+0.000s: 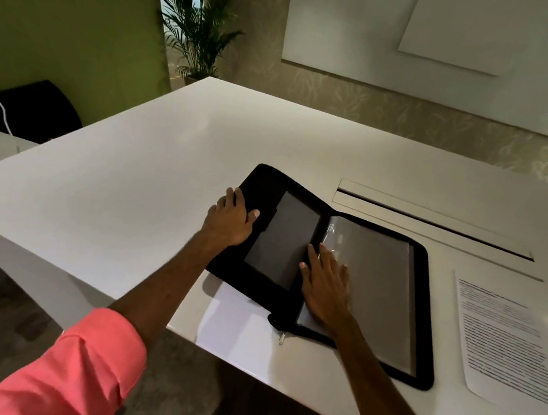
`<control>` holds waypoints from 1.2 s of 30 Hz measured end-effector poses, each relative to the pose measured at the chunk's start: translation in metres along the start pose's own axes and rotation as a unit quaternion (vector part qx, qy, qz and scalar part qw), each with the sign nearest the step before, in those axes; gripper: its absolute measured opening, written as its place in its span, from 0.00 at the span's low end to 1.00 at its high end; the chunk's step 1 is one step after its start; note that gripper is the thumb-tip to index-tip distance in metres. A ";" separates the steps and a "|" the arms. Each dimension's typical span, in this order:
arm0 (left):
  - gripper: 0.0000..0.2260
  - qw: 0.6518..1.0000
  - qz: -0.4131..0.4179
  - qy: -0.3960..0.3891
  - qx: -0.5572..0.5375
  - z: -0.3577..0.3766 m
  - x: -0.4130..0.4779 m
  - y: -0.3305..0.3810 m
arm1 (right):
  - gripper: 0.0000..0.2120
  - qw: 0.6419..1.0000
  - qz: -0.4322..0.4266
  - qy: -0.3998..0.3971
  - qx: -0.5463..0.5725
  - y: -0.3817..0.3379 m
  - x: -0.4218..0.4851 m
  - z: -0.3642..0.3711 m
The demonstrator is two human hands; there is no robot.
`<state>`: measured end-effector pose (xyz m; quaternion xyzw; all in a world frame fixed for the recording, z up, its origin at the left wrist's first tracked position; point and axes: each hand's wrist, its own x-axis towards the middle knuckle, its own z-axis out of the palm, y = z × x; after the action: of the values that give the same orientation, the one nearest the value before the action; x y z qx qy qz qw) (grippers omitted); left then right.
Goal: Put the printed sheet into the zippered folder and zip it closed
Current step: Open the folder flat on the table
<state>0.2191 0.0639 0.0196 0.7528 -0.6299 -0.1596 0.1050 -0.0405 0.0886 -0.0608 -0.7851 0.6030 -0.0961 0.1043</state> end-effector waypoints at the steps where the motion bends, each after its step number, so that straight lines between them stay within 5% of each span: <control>1: 0.35 1.000 -0.009 0.007 -0.002 0.009 0.000 -0.003 | 0.29 1.000 0.000 -0.002 -0.008 0.001 -0.001 0.003; 12: 0.38 1.000 -0.024 -0.011 -0.016 0.061 -0.004 -0.023 | 0.29 1.000 0.005 0.005 -0.026 0.006 0.004 0.016; 19: 0.38 0.996 0.001 0.078 0.032 0.079 0.003 -0.007 | 0.28 0.998 0.012 0.055 0.001 0.017 0.000 -0.001; 26: 0.36 0.991 0.116 0.062 0.018 0.112 0.013 0.086 | 0.26 0.987 0.107 0.122 -0.011 0.096 -0.034 -0.039; 36: 0.36 0.968 0.250 0.002 -0.012 0.185 -0.026 0.276 | 0.26 0.975 0.196 0.104 -0.022 0.225 -0.077 -0.086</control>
<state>-0.1067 0.0468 -0.0499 0.5702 -0.7961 -0.1341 0.1522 -0.2926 0.1023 -0.0431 -0.6395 0.7546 -0.1413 0.0401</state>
